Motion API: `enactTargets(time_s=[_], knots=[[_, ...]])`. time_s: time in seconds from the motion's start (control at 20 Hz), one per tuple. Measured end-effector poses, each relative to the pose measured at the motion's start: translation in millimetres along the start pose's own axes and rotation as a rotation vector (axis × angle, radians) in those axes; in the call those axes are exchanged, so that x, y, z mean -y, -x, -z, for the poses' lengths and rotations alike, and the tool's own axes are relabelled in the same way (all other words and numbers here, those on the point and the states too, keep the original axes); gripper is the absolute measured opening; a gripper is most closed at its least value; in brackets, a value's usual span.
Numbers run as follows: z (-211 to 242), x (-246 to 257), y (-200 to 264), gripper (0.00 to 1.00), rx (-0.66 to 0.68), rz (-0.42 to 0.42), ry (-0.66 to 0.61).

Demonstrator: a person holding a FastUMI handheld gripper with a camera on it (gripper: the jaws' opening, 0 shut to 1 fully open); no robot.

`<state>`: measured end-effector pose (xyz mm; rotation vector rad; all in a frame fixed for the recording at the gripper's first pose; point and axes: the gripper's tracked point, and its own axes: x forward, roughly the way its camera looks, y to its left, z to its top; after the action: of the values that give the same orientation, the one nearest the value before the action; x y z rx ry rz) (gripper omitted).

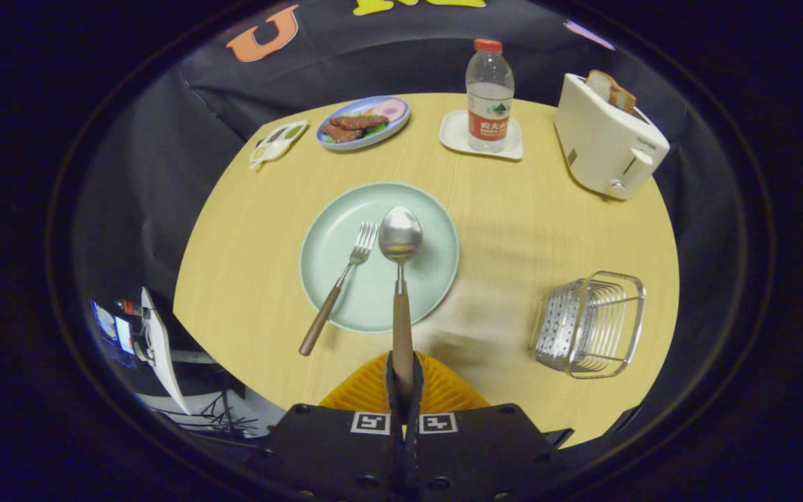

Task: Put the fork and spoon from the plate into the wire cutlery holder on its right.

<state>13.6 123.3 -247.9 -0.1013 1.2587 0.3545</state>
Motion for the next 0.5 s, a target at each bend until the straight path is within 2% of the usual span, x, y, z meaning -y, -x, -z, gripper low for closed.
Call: enactTargets(time_s=[0.2, 0.3, 0.5], knots=[[-2.7, 50.0, 63.4, 0.0, 0.037, 0.071, -0.039], [3.2, 71.7, 88.1, 0.0, 0.031, 0.08, -0.093], [24.9, 110.4, 109.6, 0.0, -0.03, 0.103, -0.187]])
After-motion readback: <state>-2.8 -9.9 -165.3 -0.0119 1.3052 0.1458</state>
